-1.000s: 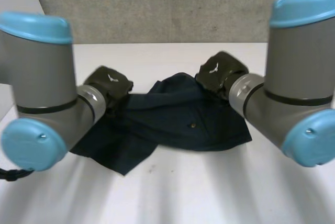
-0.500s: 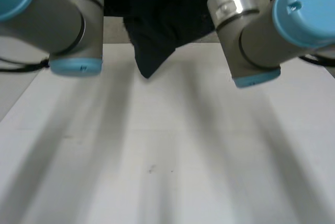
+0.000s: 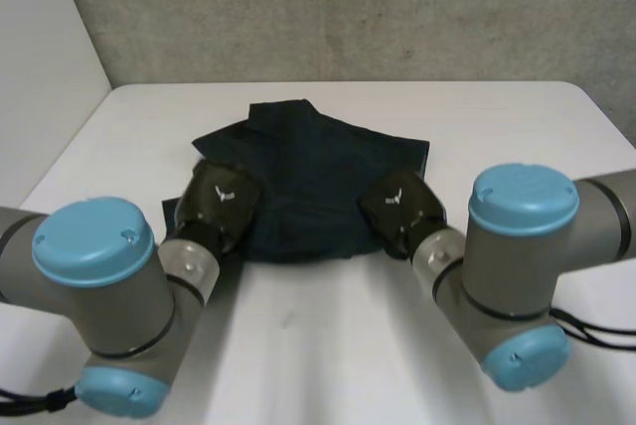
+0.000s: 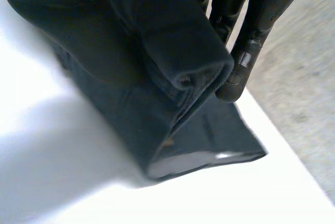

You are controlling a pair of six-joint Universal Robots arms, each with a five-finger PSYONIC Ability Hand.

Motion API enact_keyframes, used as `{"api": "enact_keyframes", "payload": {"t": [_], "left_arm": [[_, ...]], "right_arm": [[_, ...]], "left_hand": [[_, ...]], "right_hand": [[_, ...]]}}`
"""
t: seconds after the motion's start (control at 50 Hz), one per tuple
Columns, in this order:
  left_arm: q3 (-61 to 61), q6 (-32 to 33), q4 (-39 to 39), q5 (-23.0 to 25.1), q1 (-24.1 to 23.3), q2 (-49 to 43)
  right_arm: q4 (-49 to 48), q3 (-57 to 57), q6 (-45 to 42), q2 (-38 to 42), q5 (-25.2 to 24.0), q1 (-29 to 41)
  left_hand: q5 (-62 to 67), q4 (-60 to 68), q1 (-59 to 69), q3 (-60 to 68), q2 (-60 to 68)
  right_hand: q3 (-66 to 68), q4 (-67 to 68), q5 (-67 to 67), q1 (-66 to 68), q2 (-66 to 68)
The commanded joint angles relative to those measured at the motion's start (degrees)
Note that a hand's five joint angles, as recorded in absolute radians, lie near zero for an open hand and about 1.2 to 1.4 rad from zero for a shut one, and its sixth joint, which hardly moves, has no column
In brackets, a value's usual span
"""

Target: Fold the shorts.

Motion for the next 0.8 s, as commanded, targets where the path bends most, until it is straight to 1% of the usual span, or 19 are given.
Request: {"api": "enact_keyframes", "payload": {"t": [0.02,0.06,0.14,0.22,0.24,0.3,0.42,0.52,0.6,0.64,0.76,0.78,0.8], "left_arm": [[-2.1,-0.4,-4.9,1.2,0.9,2.5],[-2.6,-0.8,-5.3,0.8,1.7,2.9],[-4.2,-3.5,-5.5,-0.1,4.0,5.6],[-5.6,-9.3,-5.9,-0.1,5.9,7.1],[-6.0,-11.9,-6.1,-0.1,6.2,7.3],[-6.6,-15.6,-7.1,0.0,6.7,7.7],[-6.8,-16.8,-9.5,-0.1,8.1,7.7],[-6.7,-16.7,-9.7,-0.8,10.0,7.2],[-6.8,-16.5,-9.7,-1.1,10.3,7.2],[-7.1,-16.2,-10.0,-1.1,10.2,7.6],[-8.7,-12.9,-11.8,-0.5,9.8,9.5],[-9.4,-11.1,-12.5,-0.3,9.8,10.0],[-9.8,-10.0,-12.9,-0.3,9.8,10.2]], "right_arm": [[0.3,3.5,2.7,-4.7,-2.2,-0.2],[0.4,3.6,4.2,-5.1,-2.1,-0.4],[0.9,5.1,9.7,-5.7,-2.4,-2.5],[1.0,7.6,13.7,-5.9,-4.7,-4.0],[1.0,8.1,14.3,-6.0,-5.3,-4.2],[0.9,9.3,15.7,-6.5,-6.9,-5.1],[0.5,10.4,16.8,-6.6,-7.7,-6.4],[0.6,10.0,17.3,-6.6,-7.7,-6.3],[0.6,9.9,17.4,-6.6,-7.7,-6.5],[0.7,9.8,17.4,-6.6,-7.7,-6.5],[0.9,9.4,17.2,-6.6,-7.6,-6.5],[1.0,9.2,17.0,-6.6,-7.5,-6.5],[1.0,9.1,16.9,-6.7,-7.5,-6.5]], "left_hand": [[-13.9,-14.0,-11.1,-13.8,-13.5],[-13.9,-14.0,-11.1,-13.8,-13.5],[-12.9,-13.0,-10.1,-12.8,-12.5],[-12.7,-12.8,-9.9,-12.6,-12.3],[-12.7,-12.8,-9.9,-12.6,-12.3],[-12.7,-12.8,-9.9,-12.6,-12.3],[-12.6,-12.6,-9.8,-12.4,-12.1],[-9.2,-9.3,-6.4,-9.1,-8.8],[-1.5,-1.5,1.3,-1.3,-1.1],[5.2,5.2,8.0,5.4,5.7],[30.1,30.1,32.9,30.3,30.5],[38.8,38.8,41.6,39.0,39.2],[44.4,44.3,47.2,44.5,44.8]], "right_hand": [[12.6,11.7,13.2,24.4,12.9],[12.6,11.7,13.2,24.4,12.9],[12.6,11.7,13.2,24.4,12.9],[12.6,11.7,13.2,24.4,12.9],[12.6,11.7,13.2,24.4,12.9],[12.6,11.7,13.2,24.4,12.9],[12.6,11.7,13.2,24.4,12.9],[12.6,11.7,13.2,24.4,12.9],[12.6,11.7,13.2,24.4,12.9],[12.6,11.7,13.2,24.4,12.9],[12.6,11.7,13.2,24.4,12.9],[12.6,11.7,13.2,24.4,12.9],[12.6,11.7,13.2,24.4,12.9]]}}
